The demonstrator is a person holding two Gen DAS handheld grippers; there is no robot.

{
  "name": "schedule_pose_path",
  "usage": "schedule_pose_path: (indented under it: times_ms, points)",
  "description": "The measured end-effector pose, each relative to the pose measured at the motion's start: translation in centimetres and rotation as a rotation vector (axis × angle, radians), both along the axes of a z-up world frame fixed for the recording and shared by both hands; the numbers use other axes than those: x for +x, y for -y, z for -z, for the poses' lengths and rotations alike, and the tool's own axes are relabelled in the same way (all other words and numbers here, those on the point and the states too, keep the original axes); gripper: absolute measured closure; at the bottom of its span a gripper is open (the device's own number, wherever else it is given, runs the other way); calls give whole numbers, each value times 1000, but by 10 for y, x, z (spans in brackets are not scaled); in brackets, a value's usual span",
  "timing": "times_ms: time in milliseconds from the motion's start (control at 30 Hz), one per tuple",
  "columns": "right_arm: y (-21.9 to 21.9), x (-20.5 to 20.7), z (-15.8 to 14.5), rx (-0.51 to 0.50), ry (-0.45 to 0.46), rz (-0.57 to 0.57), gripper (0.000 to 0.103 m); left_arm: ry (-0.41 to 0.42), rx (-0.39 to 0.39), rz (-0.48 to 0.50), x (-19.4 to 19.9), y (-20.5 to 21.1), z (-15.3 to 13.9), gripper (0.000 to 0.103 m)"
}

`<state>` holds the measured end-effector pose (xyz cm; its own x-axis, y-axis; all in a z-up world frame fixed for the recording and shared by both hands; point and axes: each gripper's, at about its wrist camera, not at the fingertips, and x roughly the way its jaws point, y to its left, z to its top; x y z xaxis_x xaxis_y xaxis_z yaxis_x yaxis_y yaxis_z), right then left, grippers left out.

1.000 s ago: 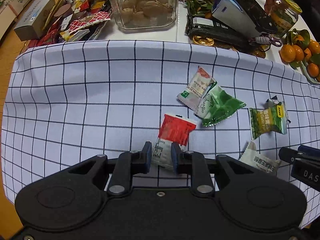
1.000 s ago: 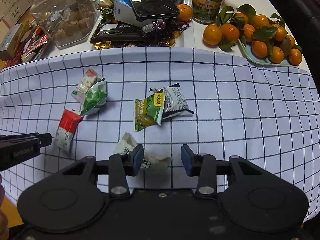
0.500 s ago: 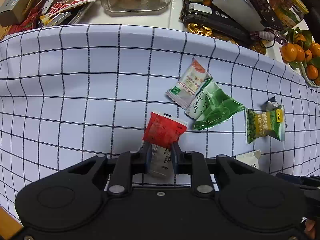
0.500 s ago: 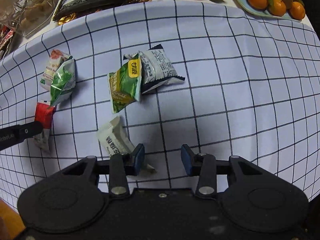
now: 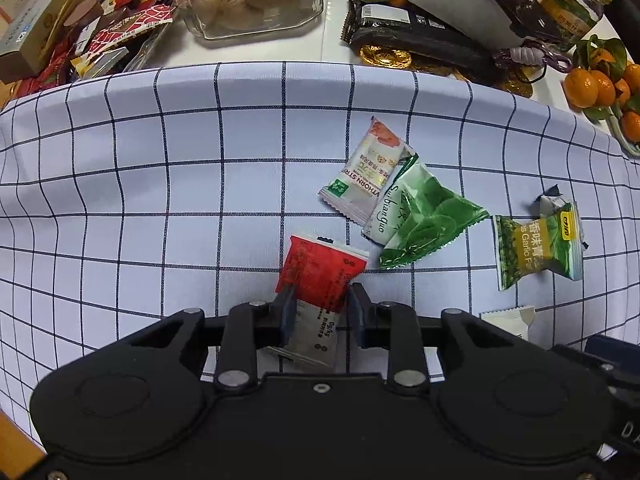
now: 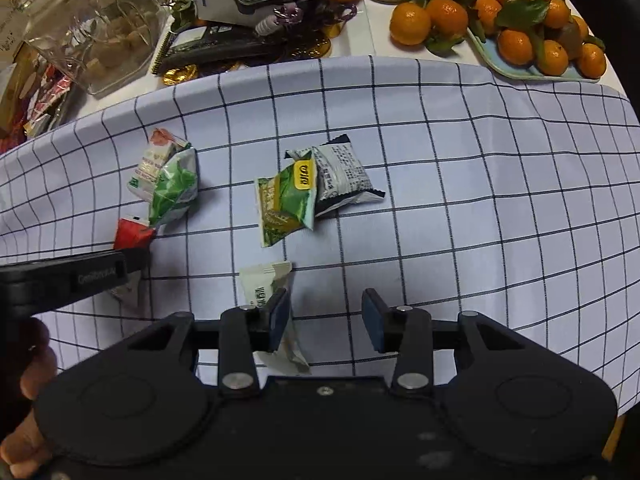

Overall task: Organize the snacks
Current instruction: 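Lift the red-and-white packet with the left tool while right tool grasps the cream-white packet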

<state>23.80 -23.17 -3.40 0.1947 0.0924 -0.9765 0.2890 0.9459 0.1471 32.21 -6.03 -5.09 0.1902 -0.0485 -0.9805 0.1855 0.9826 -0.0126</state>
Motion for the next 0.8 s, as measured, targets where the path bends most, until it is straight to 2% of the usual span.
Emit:
schedule_pose_path:
  times_ms: [300, 600, 667, 733, 800]
  points:
    - [-26, 2, 19, -15, -44, -51, 60, 13, 29, 23, 0, 16, 3, 51]
    - [-41, 6, 34, -36, -76, -78, 60, 24, 92, 60, -5, 37, 8, 52]
    - [-43, 6, 36, -42, -83, -86, 60, 27, 103, 61, -5, 38, 7, 56]
    - [-45, 5, 39, -42, -90, -90, 60, 29, 117, 58, -6, 40, 7, 64]
    - [-44, 6, 41, -33, -98, -88, 66, 25, 109, 54, -5, 38, 6, 68]
